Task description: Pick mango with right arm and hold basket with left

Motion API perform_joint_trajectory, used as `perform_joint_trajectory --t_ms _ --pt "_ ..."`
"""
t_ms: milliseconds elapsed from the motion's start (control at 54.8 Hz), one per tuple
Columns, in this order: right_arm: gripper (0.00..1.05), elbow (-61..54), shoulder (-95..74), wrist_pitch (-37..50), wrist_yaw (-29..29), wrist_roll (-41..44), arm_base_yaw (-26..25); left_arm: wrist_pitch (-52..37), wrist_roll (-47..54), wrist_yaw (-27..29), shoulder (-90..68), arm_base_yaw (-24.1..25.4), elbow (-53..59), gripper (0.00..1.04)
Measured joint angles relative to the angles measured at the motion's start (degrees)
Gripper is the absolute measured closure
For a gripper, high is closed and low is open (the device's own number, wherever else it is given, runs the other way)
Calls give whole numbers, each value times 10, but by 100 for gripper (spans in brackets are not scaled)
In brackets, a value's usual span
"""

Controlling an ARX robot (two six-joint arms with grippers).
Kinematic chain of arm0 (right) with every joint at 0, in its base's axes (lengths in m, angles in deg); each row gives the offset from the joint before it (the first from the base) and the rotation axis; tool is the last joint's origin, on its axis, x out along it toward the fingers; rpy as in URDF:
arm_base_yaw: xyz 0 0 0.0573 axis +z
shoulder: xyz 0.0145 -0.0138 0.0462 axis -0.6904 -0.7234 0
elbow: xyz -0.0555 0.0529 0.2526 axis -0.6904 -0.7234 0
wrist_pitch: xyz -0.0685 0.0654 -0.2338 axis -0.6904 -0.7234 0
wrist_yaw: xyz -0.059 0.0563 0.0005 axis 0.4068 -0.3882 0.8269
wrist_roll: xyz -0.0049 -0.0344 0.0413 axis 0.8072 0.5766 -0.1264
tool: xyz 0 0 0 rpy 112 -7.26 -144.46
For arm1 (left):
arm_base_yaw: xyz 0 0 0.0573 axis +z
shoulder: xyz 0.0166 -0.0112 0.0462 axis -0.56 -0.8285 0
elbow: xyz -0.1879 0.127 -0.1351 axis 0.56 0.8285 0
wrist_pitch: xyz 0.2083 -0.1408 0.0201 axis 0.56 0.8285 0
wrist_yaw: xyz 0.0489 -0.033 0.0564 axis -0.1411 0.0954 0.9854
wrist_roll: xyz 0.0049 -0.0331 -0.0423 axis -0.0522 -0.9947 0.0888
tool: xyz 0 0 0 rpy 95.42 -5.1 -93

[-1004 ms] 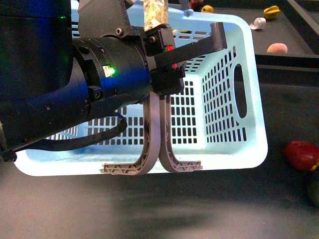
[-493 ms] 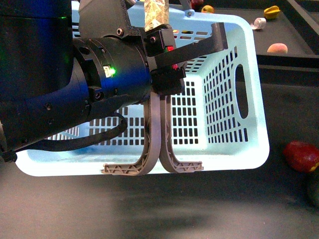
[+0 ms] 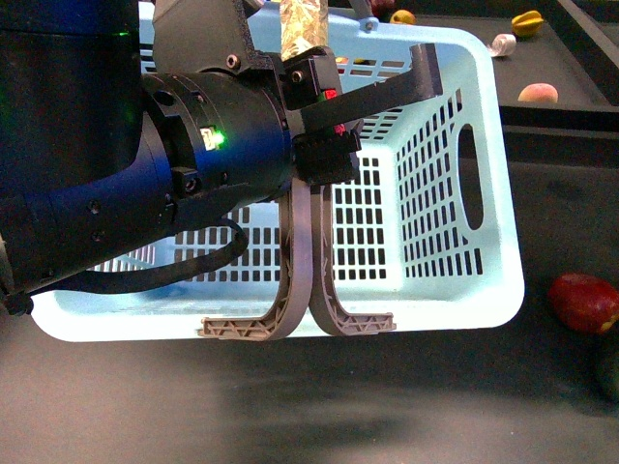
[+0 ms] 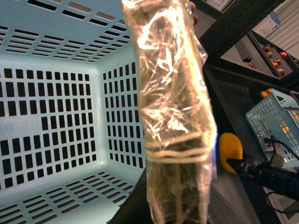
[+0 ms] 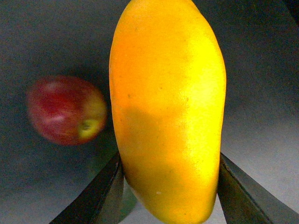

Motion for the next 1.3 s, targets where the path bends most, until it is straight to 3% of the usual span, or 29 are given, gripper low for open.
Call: perform_joint_trajectory --t_ms 310,438,603,876,1205,1296 --pt "55 -108 243 -43 -82 -56 80 0 0 0 0 0 0 99" --pt "56 -154 392 -91 -115 -83 154 0 0 0 0 0 0 99" --pt "56 -176 505 -129 -113 -102 242 0 0 0 0 0 0 99" --pt "56 -169 465 -81 -67 -120 381 0 0 1 0 0 0 99" --pt "56 -141 349 -24 -33 -154 435 0 0 -1 0 0 0 99" --pt "43 -141 350 -15 -35 -161 437 0 0 1 0 0 0 99"
